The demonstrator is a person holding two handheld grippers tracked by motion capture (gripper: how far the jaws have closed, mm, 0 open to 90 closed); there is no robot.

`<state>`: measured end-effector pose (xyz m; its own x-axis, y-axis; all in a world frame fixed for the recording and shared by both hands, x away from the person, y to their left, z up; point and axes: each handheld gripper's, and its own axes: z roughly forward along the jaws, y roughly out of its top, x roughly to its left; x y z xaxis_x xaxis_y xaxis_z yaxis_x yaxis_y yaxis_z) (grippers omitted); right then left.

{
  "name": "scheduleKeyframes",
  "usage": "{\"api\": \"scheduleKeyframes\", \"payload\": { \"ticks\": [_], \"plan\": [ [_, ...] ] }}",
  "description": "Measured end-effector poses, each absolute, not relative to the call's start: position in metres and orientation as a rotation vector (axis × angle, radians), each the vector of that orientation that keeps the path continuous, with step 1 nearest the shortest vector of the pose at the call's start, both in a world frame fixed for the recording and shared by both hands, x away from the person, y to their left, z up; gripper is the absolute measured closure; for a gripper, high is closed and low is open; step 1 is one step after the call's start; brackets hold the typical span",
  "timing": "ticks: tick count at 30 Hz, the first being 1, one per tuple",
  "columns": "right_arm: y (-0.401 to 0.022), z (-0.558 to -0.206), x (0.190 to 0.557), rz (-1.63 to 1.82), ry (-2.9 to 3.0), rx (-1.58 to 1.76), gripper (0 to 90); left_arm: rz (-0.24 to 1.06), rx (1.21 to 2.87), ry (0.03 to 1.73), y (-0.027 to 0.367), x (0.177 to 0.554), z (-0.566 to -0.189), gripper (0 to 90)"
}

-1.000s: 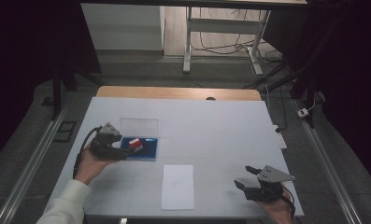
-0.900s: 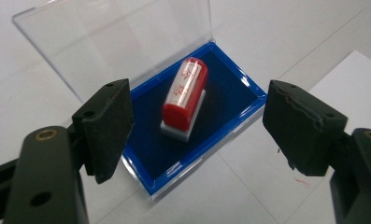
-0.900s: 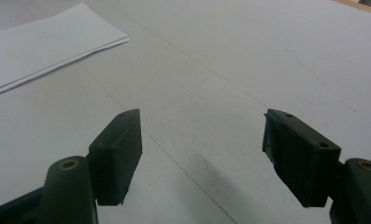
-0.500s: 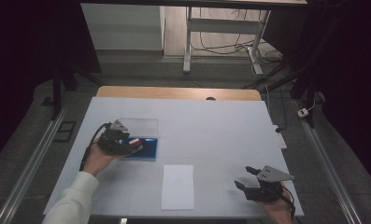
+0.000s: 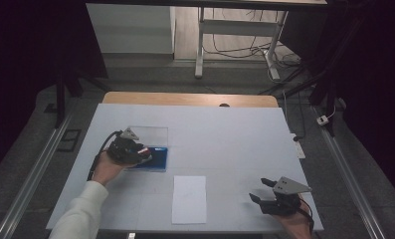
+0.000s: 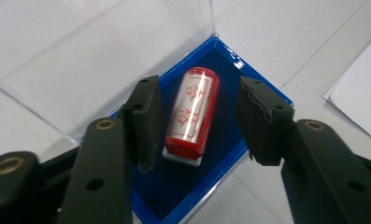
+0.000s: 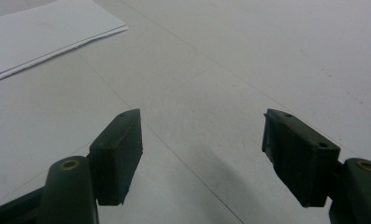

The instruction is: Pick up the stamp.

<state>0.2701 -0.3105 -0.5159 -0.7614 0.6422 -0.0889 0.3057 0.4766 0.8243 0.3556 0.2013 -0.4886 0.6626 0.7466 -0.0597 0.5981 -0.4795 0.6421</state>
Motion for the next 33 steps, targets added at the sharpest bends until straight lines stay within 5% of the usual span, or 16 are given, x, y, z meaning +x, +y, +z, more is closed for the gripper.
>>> {"api": "scheduleKeyframes", "payload": {
  "ticks": [9, 33],
  "plan": [
    [-0.3104, -0.5161, 0.2701, 1.18, 2.348, 0.791, 28.6, 0.304, 2.241, 1.027, 0.203, 0.3556, -0.4882, 63.9],
    [-0.3131, -0.5161, 0.2705, 1.195, 2.343, 0.804, 29.2, 0.331, 2.303, 0.957, 0.2018, 0.3538, -0.485, 70.3]
  ]
}}
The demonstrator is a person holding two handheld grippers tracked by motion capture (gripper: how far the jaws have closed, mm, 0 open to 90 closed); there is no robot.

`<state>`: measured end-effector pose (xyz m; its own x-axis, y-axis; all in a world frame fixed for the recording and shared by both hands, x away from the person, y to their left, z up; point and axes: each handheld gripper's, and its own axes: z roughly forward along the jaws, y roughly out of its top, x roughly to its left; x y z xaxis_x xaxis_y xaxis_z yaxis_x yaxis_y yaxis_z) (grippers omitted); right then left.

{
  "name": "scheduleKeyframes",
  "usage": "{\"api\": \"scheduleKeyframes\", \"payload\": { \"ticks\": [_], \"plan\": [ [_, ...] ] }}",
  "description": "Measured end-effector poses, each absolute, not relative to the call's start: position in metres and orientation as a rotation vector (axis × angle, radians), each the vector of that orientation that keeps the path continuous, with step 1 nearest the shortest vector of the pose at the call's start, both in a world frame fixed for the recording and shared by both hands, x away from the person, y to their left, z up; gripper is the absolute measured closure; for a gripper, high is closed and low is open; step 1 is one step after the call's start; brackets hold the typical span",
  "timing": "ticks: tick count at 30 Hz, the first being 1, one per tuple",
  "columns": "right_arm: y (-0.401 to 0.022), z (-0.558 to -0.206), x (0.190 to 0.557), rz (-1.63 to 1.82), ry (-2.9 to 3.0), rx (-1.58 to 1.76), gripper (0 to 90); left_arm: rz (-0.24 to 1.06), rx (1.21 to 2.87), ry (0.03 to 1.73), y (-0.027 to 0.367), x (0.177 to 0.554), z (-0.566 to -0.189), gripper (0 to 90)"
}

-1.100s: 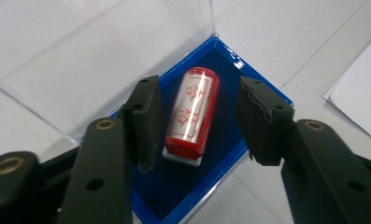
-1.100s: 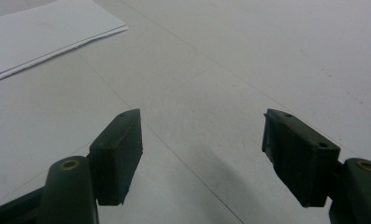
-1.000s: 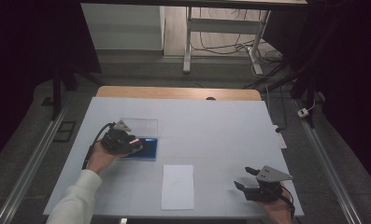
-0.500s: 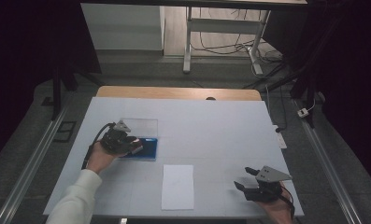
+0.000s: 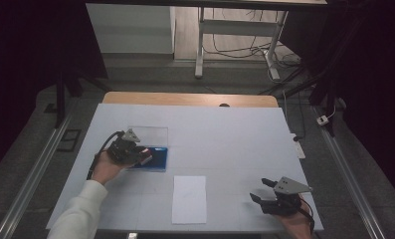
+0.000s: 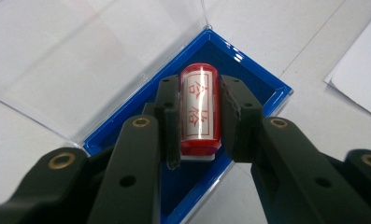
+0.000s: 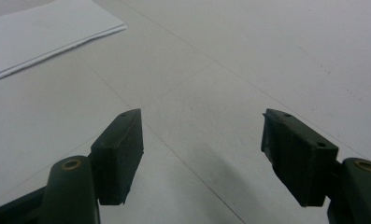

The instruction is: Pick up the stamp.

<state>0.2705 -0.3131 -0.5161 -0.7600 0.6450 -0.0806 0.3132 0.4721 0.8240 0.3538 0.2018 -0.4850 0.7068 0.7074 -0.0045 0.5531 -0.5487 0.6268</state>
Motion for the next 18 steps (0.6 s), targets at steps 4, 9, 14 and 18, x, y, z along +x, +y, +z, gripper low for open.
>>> {"api": "scheduleKeyframes", "payload": {
  "ticks": [4, 9, 14, 18],
  "plan": [
    [-0.315, -0.515, 0.271, 1.215, 2.332, 0.81, 29.4, 0.329, 2.286, 0.959, 0.204, 0.353, -0.479, 70.3],
    [-0.316, -0.514, 0.271, 1.219, 2.325, 0.81, 29.5, 0.348, 2.251, 0.954, 0.204, 0.349, -0.466, 70.3],
    [-0.314, -0.514, 0.271, 1.216, 2.324, 0.803, 29.7, 0.352, 2.231, 0.925, 0.202, 0.341, -0.453, 70.3],
    [-0.313, -0.514, 0.271, 1.21, 2.324, 0.803, 29.8, 0.347, 2.218, 0.928, 0.202, 0.339, -0.445, 70.3]
  ]
}}
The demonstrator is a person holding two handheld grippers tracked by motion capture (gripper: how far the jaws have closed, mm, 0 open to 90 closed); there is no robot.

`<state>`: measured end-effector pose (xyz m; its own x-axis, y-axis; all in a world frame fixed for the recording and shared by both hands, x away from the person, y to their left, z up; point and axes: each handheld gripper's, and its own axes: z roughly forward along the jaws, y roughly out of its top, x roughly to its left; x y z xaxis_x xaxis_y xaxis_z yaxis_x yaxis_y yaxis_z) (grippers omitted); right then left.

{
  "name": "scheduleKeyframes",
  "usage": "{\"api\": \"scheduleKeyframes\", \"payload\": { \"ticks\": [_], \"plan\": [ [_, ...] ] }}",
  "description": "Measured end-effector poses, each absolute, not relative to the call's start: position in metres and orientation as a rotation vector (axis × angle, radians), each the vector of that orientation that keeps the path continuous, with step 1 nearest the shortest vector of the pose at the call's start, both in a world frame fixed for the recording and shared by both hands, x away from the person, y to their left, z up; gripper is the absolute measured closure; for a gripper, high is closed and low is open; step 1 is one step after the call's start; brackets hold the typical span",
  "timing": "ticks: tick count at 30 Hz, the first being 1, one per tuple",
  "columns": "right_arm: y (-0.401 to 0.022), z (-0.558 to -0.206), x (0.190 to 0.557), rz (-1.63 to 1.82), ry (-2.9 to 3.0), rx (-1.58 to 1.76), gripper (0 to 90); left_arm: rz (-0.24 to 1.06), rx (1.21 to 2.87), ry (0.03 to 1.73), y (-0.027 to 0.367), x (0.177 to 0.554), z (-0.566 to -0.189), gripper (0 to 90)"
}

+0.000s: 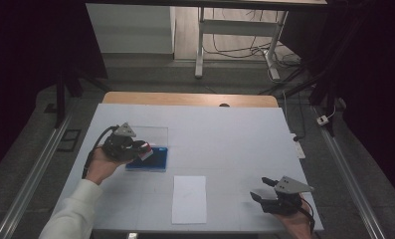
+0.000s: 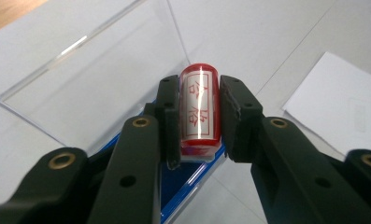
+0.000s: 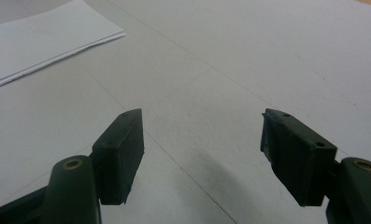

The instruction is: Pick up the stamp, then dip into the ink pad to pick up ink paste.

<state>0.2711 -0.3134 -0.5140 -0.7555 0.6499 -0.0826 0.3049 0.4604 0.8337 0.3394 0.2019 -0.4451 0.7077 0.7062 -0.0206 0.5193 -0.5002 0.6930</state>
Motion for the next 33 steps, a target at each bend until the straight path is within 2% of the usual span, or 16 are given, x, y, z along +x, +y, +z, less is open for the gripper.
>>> {"api": "scheduleKeyframes", "payload": {
  "ticks": [11, 26, 33],
  "plan": [
    [-0.314, -0.514, 0.269, 1.2, 2.327, 0.796, 29.9, 0.342, 2.222, 0.908, 0.199, 0.333, -0.428, 70.3],
    [-0.313, -0.513, 0.269, 1.197, 2.33, 0.789, 29.9, 0.322, 2.348, 0.94, 0.186, 0.346, -0.445, 70.2],
    [-0.312, -0.514, 0.269, 1.186, 2.336, 0.787, 29.9, 0.323, 2.358, 0.963, 0.185, 0.352, -0.451, 70.2]
  ]
}}
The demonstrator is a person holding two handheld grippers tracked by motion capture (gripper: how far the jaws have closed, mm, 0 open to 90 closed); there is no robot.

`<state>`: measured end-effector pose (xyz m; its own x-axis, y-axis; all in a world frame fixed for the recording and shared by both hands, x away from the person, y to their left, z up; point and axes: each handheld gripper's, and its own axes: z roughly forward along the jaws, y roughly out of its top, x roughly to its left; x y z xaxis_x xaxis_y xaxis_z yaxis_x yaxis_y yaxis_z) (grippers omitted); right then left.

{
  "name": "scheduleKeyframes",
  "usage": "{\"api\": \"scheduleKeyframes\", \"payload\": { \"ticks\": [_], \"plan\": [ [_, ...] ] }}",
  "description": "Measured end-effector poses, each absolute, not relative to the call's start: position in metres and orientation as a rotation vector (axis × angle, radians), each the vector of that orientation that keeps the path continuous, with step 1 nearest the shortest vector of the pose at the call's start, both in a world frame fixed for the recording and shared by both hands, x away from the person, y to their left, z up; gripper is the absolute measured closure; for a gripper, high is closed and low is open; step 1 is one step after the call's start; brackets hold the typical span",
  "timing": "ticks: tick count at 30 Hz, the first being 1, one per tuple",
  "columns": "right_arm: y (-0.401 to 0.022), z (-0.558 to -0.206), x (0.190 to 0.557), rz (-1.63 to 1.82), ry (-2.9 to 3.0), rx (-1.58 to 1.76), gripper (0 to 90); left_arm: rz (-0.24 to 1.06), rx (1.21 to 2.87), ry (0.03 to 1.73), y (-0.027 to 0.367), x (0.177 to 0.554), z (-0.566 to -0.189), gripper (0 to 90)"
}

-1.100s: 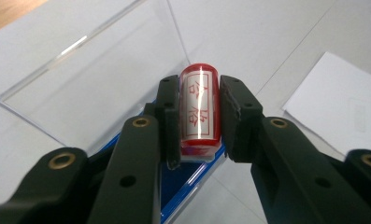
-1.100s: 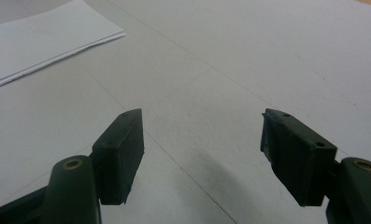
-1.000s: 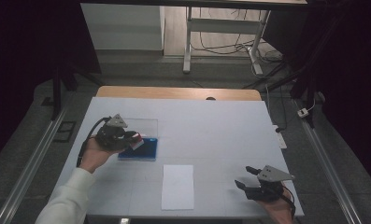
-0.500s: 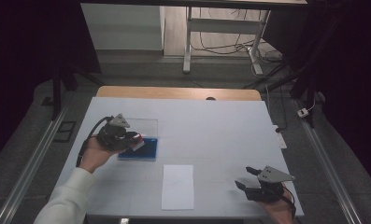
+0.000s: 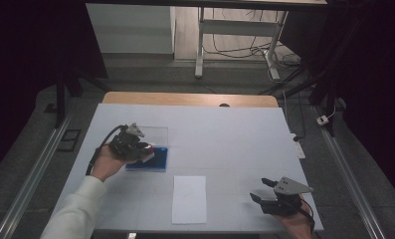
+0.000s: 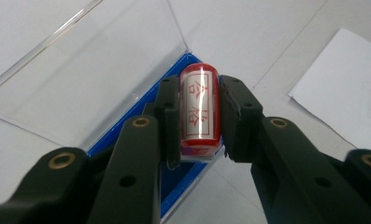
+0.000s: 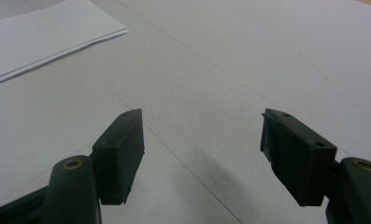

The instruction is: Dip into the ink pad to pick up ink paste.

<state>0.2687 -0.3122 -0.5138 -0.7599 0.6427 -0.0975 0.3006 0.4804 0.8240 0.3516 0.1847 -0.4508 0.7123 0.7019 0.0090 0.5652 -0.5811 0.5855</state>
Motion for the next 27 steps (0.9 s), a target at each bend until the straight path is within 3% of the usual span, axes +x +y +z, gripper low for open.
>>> {"api": "scheduleKeyframes", "payload": {
  "ticks": [27],
  "plan": [
    [-0.311, -0.516, 0.27, 1.173, 2.354, 0.781, 29.8, 0.3, 2.348, 1.061, 0.19, 0.364, -0.478, 70.1]
  ]
}}
